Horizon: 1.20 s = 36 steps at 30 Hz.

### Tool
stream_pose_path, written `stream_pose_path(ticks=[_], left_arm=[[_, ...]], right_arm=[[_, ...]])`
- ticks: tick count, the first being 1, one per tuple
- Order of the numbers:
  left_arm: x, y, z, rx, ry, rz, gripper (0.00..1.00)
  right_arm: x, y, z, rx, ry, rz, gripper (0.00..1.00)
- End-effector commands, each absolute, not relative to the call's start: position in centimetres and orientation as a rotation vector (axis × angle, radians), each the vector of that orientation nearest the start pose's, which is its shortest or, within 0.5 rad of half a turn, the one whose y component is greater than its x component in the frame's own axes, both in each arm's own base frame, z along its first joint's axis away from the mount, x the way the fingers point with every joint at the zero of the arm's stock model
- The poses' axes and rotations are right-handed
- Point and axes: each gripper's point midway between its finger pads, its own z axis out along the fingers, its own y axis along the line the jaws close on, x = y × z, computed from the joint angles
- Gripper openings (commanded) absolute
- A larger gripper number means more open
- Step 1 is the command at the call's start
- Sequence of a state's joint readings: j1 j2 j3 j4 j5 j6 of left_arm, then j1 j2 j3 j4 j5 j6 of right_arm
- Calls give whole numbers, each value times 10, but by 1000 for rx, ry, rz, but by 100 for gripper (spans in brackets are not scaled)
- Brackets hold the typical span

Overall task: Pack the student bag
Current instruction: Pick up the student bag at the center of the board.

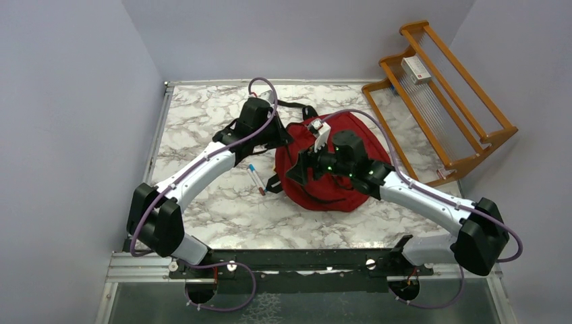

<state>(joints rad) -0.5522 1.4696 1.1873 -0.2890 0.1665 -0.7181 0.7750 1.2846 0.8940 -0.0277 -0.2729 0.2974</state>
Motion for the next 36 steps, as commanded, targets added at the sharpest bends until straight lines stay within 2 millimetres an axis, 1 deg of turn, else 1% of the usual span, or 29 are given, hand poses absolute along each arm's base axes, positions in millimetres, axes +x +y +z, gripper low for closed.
stream_pose_path(ticks=[1, 4, 7, 9, 11, 13, 15, 17, 19, 22, 23, 25, 26, 28, 29, 30, 31, 32, 36], left_arm=[[351, -286, 244, -93, 2191, -959, 0], [351, -290, 249, -95, 2185, -980, 0], [352, -296, 255, -89, 2177, -1003, 0], [352, -300, 260, -81, 2171, -1018, 0], [353, -302, 265, -81, 2161, -1029, 0], [353, -304, 270, -77, 2153, -1042, 0], [354, -306, 274, -73, 2144, -1050, 0], [354, -307, 276, -67, 2136, -1059, 0], [355, -309, 278, -56, 2129, -1070, 0], [355, -311, 280, -6, 2114, -1069, 0], [355, -311, 281, 14, 2105, -1066, 0], [357, -310, 284, 58, 2077, -1048, 14], [358, -308, 286, 76, 2064, -1038, 25], [361, -302, 291, 109, 2037, -1019, 51], [364, -297, 294, 115, 2023, -1009, 61], [366, -292, 299, 124, 2004, -993, 68], [368, -286, 303, 131, 1987, -981, 74], [370, -280, 308, 133, 1970, -965, 77], [377, -248, 321, 114, 1918, -886, 80]], right_arm=[[253, 339, 225, -638, 1886, 964, 77], [255, 341, 214, -613, 1931, 936, 73], [264, 338, 200, -565, 1979, 856, 65], [271, 335, 193, -544, 2001, 796, 60], [277, 327, 185, -517, 2035, 720, 59], [284, 319, 183, -484, 2046, 655, 57], [287, 316, 183, -467, 2046, 624, 52], [289, 314, 185, -451, 2043, 615, 41], [290, 314, 188, -432, 2040, 616, 25], [294, 305, 196, -346, 2034, 599, 3], [295, 301, 200, -318, 2027, 586, 1], [298, 290, 212, -266, 2006, 550, 0], [298, 285, 218, -251, 1996, 539, 1], [302, 272, 232, -219, 1973, 485, 0], [304, 266, 239, -208, 1963, 462, 0], [308, 260, 246, -201, 1956, 443, 0], [312, 252, 253, -190, 1950, 421, 0], [317, 245, 258, -178, 1948, 397, 0], [340, 212, 274, -119, 1931, 352, 0]])
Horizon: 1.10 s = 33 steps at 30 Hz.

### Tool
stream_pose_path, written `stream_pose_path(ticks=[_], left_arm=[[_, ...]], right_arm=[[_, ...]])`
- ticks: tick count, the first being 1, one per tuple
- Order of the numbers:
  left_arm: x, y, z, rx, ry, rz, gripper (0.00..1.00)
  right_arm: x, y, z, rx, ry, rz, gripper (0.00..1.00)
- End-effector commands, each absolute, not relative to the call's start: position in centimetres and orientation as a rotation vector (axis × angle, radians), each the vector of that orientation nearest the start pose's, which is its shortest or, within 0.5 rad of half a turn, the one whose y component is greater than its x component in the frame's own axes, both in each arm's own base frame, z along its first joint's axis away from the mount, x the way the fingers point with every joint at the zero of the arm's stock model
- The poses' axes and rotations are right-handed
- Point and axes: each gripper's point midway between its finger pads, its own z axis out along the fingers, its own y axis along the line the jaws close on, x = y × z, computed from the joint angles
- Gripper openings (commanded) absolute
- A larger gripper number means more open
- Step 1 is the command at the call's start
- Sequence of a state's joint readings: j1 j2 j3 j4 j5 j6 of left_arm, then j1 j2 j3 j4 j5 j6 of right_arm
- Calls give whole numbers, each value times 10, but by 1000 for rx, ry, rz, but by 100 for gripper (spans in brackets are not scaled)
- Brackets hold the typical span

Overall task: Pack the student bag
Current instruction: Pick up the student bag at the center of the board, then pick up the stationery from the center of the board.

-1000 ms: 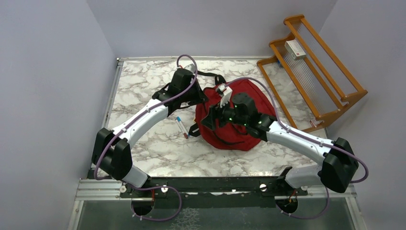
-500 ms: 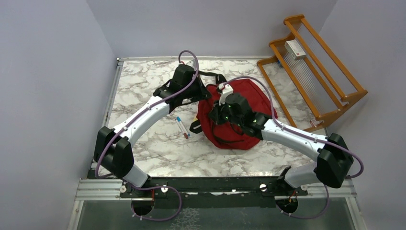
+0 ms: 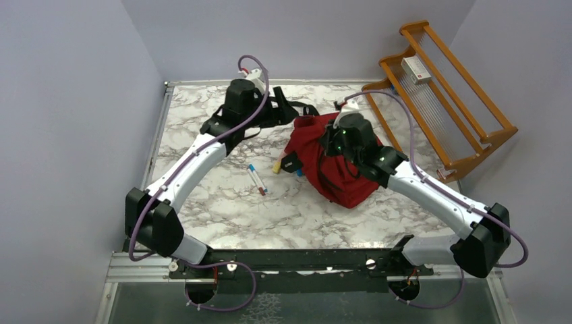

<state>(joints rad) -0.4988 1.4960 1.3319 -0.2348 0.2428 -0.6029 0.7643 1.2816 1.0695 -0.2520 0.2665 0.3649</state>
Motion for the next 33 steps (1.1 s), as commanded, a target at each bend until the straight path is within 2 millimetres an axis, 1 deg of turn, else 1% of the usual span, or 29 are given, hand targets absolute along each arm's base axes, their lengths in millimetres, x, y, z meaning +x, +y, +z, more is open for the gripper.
stream_pose_path(ticks=[1, 3, 6, 9, 11, 13, 15, 18, 21, 25, 29, 33], left_arm=[[378, -237, 322, 104, 1911, -861, 80], [379, -224, 315, 101, 1926, -801, 80], [378, -209, 291, 105, 1974, -709, 80], [375, -202, 258, 101, 2039, -652, 82], [375, -200, 234, 101, 2090, -629, 83], [376, -200, 207, 94, 2151, -607, 86], [379, -200, 184, 78, 2207, -579, 90], [382, -207, 155, 76, 2263, -513, 94], [383, -225, 130, 112, 2303, -461, 97], [386, -246, 98, 172, 2344, -335, 99], [389, -265, 79, 174, 2381, -312, 99], [390, -288, 82, 186, 2367, -343, 97]], right_arm=[[346, 204, 276, -104, 1930, 341, 0], [357, 188, 283, -76, 1923, 315, 0], [372, 170, 291, -41, 1919, 288, 1], [387, 147, 299, 16, 1917, 256, 0], [394, 136, 305, 48, 1911, 255, 0], [398, 130, 310, 61, 1908, 261, 0], [399, 128, 312, 64, 1907, 272, 1], [399, 126, 310, 72, 1913, 282, 0], [396, 121, 304, 88, 1923, 288, 0], [389, 117, 298, 99, 1933, 305, 0], [382, 113, 290, 101, 1950, 309, 1], [378, 108, 282, 109, 1963, 303, 0]])
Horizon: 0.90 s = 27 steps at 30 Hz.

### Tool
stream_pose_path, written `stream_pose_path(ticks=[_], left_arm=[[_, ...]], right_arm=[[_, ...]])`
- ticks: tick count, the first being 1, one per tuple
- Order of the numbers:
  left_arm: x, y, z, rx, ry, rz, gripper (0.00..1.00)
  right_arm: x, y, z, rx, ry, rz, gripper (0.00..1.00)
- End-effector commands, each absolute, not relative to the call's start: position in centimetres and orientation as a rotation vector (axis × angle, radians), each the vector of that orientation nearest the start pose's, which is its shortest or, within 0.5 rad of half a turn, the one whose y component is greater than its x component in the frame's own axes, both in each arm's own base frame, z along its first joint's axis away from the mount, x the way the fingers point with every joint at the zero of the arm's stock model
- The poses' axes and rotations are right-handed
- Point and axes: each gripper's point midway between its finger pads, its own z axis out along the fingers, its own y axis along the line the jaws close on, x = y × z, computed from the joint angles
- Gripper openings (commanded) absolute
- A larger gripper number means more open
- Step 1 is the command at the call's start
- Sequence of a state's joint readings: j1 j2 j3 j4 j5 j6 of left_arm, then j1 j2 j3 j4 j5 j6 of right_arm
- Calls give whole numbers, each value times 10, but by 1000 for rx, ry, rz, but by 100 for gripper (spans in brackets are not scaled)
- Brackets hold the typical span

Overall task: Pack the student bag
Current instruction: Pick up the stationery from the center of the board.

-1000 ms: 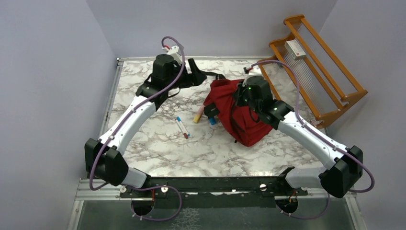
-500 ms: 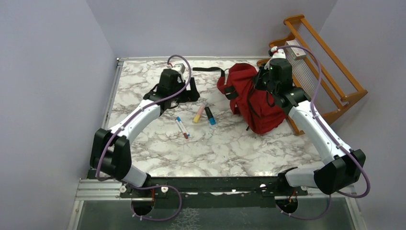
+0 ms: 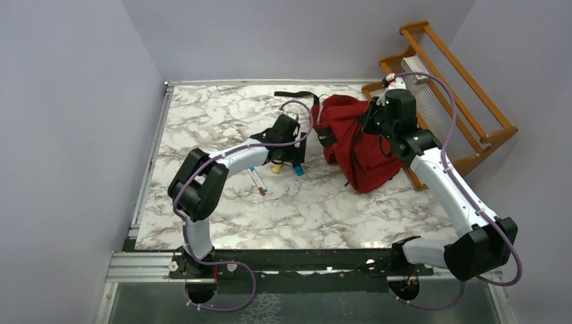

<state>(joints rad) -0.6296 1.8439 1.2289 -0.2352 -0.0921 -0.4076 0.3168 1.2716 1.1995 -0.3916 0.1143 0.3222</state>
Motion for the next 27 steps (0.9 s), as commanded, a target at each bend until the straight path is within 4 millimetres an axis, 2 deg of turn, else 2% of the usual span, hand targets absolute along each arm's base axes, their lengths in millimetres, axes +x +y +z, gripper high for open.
stream_pose_path(ticks=[1, 15, 21, 27], left_arm=[[391, -291, 82, 186, 2365, -345, 95], [378, -316, 46, 214, 2441, -363, 66], [374, -313, 35, 215, 2471, -331, 60], [373, -298, 26, 229, 2501, -226, 55]], right_arm=[[378, 107, 281, 113, 1962, 301, 0], [374, 104, 273, 125, 1971, 323, 0], [373, 104, 270, 123, 1977, 329, 1], [373, 106, 268, 123, 1978, 342, 1]])
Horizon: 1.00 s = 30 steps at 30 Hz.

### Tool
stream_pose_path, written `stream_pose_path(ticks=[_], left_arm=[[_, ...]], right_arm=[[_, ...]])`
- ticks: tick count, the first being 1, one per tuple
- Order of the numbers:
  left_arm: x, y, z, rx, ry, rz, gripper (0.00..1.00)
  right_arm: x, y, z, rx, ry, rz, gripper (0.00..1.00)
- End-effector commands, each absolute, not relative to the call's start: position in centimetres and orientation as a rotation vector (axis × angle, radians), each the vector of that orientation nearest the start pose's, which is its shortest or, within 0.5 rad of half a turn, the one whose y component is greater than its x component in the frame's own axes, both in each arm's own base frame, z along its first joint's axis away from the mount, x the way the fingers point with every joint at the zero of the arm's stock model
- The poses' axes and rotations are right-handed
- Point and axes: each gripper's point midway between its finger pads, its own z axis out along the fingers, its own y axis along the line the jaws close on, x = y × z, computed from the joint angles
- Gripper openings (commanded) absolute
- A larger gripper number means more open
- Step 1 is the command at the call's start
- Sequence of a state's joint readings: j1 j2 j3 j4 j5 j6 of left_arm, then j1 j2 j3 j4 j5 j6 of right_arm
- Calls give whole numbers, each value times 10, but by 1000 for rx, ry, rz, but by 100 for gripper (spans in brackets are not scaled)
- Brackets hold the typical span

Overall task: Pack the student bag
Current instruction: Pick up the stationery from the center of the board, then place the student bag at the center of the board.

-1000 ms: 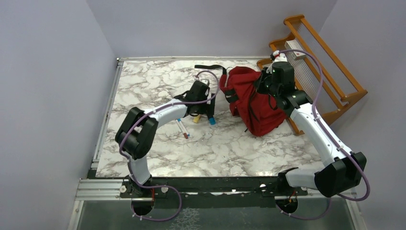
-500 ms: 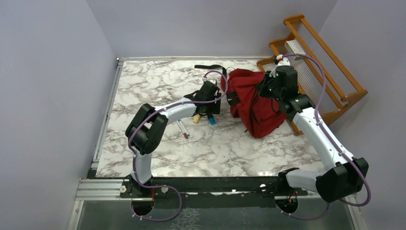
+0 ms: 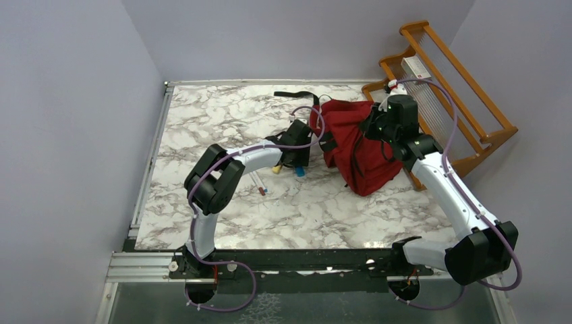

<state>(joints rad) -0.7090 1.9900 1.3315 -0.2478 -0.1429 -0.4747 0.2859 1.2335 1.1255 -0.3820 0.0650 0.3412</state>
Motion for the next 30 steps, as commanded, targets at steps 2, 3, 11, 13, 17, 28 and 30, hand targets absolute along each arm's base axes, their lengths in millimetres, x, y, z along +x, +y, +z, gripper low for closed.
stream_pose_path(ticks=[2, 3, 11, 13, 17, 28, 30], left_arm=[[371, -289, 21, 238, 2510, -167, 52], [370, -285, 20, 244, 2514, -141, 50], [361, -255, 4, 253, 2567, -38, 32], [362, -246, 3, 240, 2578, -35, 29], [366, -224, 3, 213, 2598, -18, 24], [373, -151, 16, 72, 2600, 53, 5], [372, -141, 18, 48, 2600, 69, 1]], right_arm=[[373, 107, 268, 121, 1977, 346, 0], [373, 107, 268, 119, 1977, 349, 0], [371, 109, 269, 110, 1974, 364, 1], [370, 109, 269, 108, 1973, 364, 0], [369, 109, 268, 105, 1974, 368, 0], [368, 122, 264, 53, 1985, 434, 0], [368, 125, 264, 35, 1988, 450, 0]])
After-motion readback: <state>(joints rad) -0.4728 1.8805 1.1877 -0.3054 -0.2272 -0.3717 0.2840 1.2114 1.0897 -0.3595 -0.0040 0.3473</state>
